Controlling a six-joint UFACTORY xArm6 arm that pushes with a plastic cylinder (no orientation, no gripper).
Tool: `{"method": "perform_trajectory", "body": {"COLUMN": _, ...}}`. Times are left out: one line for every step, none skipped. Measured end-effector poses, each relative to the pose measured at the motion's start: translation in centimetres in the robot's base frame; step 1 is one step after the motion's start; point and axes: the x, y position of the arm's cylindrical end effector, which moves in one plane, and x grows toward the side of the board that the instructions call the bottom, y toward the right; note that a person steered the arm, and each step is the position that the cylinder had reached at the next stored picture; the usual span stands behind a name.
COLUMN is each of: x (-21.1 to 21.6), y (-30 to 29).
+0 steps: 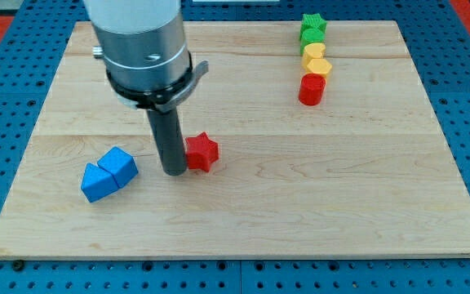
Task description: Place the red star below the red circle
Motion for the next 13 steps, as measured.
{"method": "perform_trajectory", "body": {"x": -0.4, "y": 2.7}}
{"method": "perform_trajectory", "body": {"x": -1.2, "y": 3.6}}
{"method": "perform_trajectory", "body": {"x": -3.6, "y": 1.4}}
{"method": "perform_trajectory", "body": {"x": -5.2, "y": 2.1}}
{"method": "perform_trajectory", "body": {"x": -5.2, "y": 5.1}}
{"method": "perform_trajectory", "body": {"x": -5.0, "y": 6.9}}
{"method": "perform_trajectory", "body": {"x": -3.0, "y": 7.2}}
{"method": "perform_trajectory", "body": {"x": -2.6, "y": 8.8}}
{"method": "perform_trajectory", "body": {"x": -2.8, "y": 10.9}}
{"method": "perform_trajectory", "body": {"x": -3.6, "y": 11.7}}
{"method": "perform_trajectory", "body": {"x": -5.8, "y": 11.7}}
{"method": "perform_trajectory", "body": {"x": -6.1, "y": 12.9}}
{"method": "perform_trajectory", "body": {"x": -6.0, "y": 14.8}}
